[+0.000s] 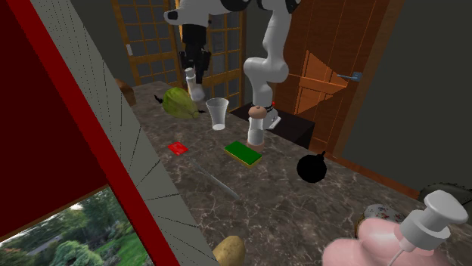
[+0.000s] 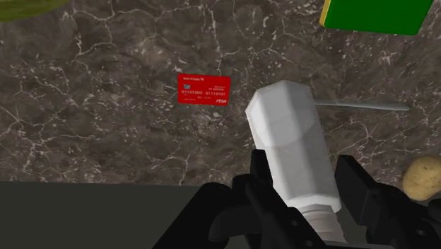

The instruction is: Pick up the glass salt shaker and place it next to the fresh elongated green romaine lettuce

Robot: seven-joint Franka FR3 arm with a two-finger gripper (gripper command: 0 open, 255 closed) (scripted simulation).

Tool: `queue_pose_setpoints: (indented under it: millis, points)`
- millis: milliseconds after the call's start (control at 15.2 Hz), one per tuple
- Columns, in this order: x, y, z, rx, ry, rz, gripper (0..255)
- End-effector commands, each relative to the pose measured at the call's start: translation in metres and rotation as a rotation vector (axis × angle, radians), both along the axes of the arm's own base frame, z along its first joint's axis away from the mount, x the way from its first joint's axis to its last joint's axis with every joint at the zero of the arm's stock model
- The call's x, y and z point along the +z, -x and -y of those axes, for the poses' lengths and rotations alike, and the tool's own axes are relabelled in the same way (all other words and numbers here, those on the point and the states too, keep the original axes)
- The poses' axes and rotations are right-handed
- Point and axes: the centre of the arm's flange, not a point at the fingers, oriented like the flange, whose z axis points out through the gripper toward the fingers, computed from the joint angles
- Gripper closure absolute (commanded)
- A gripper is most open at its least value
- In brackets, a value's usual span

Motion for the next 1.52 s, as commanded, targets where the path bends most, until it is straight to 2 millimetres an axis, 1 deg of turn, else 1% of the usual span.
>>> queue_pose_setpoints:
  millis: [0,1452]
  points:
    - [-0.001,0.022,0.022,0.001,-0.001,0.0,255]
    - [-0.001,0.222,0.232,0.001,-0.001,0.0,255]
